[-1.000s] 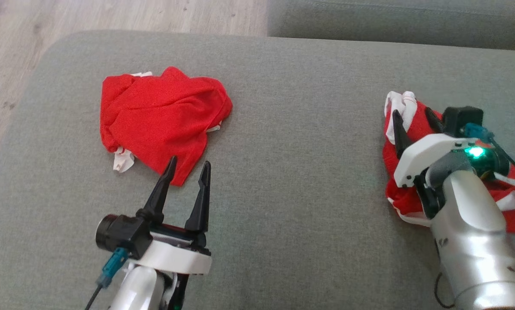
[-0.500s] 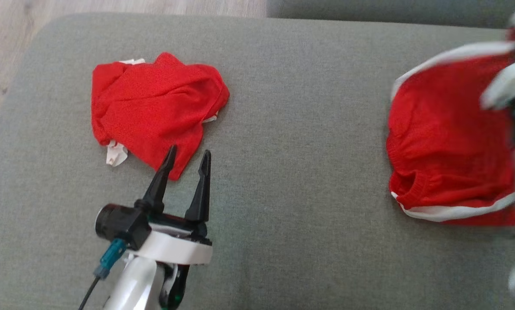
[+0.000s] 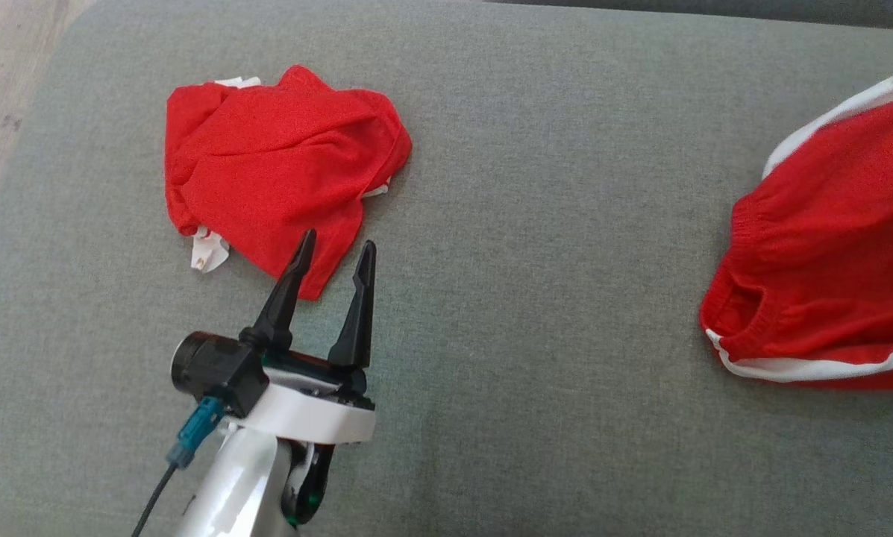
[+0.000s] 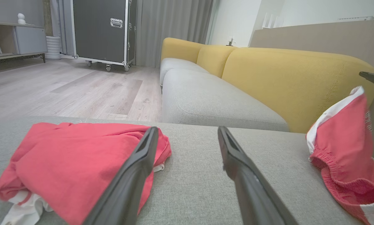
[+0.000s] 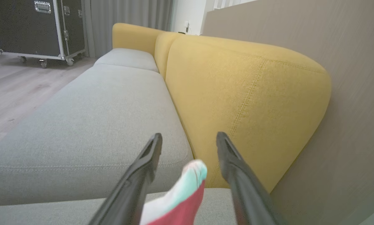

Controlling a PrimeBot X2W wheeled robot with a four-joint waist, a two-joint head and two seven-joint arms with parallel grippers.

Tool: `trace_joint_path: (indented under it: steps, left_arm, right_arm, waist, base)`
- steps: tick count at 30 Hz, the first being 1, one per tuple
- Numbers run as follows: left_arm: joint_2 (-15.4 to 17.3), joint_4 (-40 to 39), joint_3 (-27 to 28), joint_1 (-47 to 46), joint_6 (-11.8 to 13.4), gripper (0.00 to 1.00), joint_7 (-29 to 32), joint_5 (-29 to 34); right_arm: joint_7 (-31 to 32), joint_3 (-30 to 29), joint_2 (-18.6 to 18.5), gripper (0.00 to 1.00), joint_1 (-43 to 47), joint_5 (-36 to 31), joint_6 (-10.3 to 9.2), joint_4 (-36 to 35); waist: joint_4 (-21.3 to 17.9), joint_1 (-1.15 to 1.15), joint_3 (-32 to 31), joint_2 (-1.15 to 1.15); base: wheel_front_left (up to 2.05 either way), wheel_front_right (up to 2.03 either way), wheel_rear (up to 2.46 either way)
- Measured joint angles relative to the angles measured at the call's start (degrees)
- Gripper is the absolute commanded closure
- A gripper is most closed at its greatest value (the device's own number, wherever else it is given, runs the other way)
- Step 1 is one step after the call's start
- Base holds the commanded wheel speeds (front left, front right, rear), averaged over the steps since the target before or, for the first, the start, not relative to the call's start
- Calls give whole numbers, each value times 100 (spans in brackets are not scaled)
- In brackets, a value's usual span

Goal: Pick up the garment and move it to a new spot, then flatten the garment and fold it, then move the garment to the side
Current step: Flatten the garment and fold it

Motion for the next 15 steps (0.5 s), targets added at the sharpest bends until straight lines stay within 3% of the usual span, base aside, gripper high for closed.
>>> trace_joint_path:
  steps: [8,15]
  left_arm:
    - [-1,53,78,30,0,0,0,0]
    - [0,49,246,257,3,0,0,9]
  right_arm:
    - [-698,-127,647,0,42,-303,1,35]
    - [-850,690,1283,0,722,237,1,-264]
  waist:
    - [-111,-1,-289,0]
    - [-315,-1,-664,0]
  base:
    - [0,0,0]
    - [0,0,0]
